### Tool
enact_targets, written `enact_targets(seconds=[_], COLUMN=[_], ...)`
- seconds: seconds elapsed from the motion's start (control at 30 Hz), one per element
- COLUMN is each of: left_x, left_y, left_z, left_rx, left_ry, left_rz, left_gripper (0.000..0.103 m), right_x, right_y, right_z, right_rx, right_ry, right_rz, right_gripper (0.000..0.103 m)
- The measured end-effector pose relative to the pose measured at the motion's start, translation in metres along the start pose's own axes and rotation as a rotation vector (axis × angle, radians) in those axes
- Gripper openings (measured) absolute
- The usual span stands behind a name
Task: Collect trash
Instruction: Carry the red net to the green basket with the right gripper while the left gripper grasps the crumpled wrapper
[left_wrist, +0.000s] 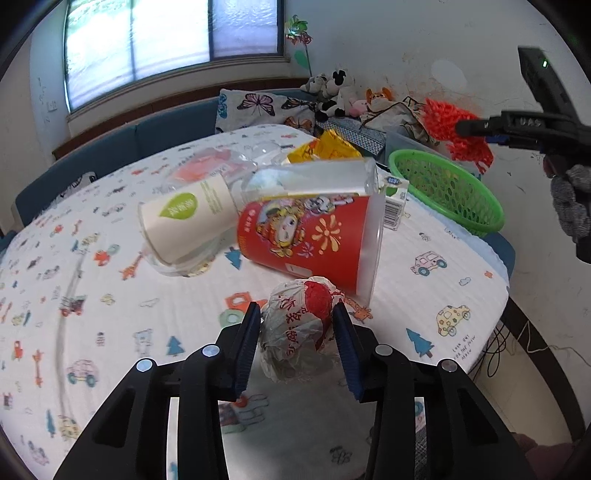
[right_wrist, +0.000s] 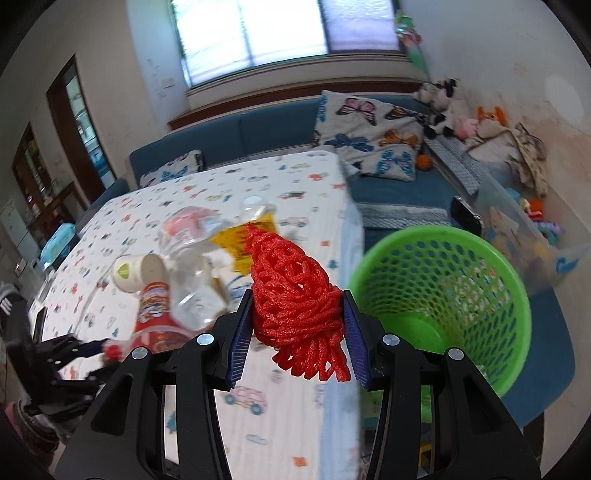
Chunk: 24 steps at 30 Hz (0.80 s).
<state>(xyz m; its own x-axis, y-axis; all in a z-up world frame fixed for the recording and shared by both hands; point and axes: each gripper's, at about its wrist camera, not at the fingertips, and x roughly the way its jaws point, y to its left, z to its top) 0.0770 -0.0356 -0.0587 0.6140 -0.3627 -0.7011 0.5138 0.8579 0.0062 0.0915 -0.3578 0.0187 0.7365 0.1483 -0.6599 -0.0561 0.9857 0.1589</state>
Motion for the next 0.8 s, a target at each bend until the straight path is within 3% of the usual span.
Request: enact_targets(seconds=[0.17,0.37,0.63,0.8], left_x=[-0.025,-0.044,-0.017,0.016], left_y=[0.002,-0.015,-0.070,-0.111], left_z=[0.013,0.059,0.137,0.179], left_rx=[-0.005,0.009,0.078,0.138], left_ry=[-0.032,-0.114,-0.164,-0.147], left_rz=[0.002,-0.045,-0.124,-0.158], left_gripper=[0.039,0.039,0.039,0.039], right_x=[0.004,0.013,0.029,0.034], right_y=[-0.026,-0.062,-0.101,-0.121], right_z=[-0.002,-0.003,-0.013,-0.020], right_rx=[0.029,0.081,0.126,0.157], right_ry=[-0.003,0.006,0.056,0.074], right_rz=[-0.054,-0.084,-0.136,-0.149], right_gripper=[0.047,0.048,0.050,0.059])
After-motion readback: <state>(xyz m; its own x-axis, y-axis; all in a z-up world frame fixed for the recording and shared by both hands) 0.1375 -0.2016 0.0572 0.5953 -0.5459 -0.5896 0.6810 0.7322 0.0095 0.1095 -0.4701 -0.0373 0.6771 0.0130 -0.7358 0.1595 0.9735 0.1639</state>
